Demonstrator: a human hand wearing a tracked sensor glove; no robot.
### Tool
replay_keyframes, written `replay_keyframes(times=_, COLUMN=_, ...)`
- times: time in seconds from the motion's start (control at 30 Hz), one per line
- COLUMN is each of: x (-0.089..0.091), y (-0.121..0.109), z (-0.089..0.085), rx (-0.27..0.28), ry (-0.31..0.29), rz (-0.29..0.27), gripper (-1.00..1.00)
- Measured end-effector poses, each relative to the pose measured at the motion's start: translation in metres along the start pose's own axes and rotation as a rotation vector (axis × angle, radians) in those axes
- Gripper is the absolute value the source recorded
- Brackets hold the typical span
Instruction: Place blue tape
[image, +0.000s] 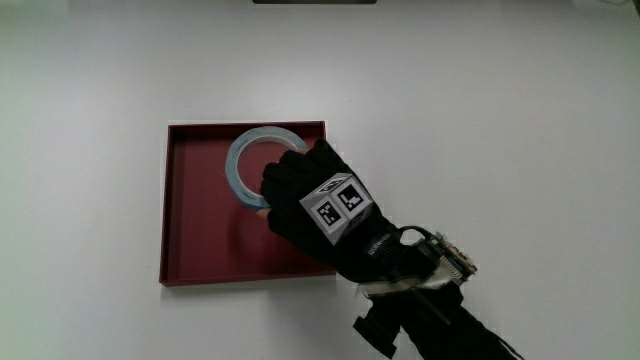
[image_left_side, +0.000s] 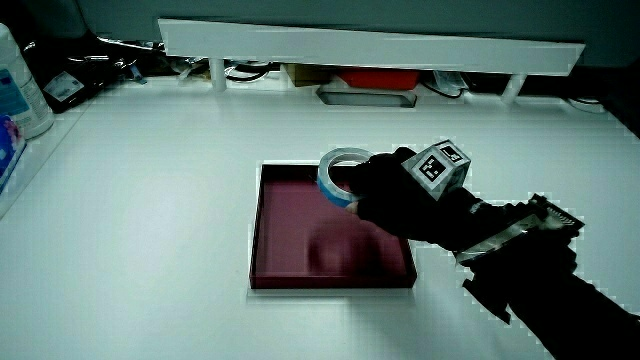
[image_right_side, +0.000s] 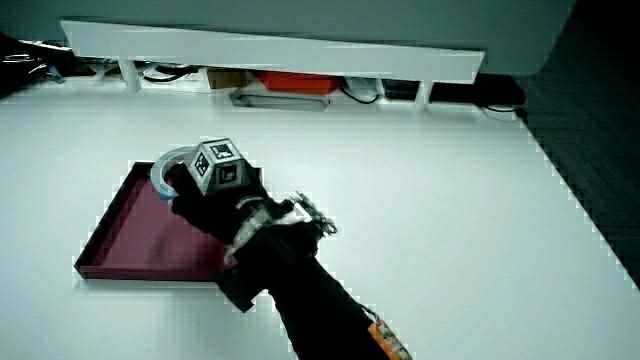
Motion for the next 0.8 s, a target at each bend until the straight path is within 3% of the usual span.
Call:
replay_keyframes(times=0.13, x=-0.002, y=0.009, z=-0.018, rx=-0.041, ry=0.013, rz=-0.013, gripper=0.00)
replay_keyframes(times=0.3, x=-0.006, y=0.016, z=-0.035, rx=-0.047, ry=0.031, rz=-0.014, gripper=0.00)
replay_keyframes(times=0.53, x=0.003, y=0.019, z=-0.066, rx=-0.099, ry=0.053, rz=-0.051, gripper=0.00)
replay_keyframes(times=0.8, x=0.009, y=0.020, z=-0.079, rx=-0.128, ry=0.049, rz=-0.078, gripper=0.00)
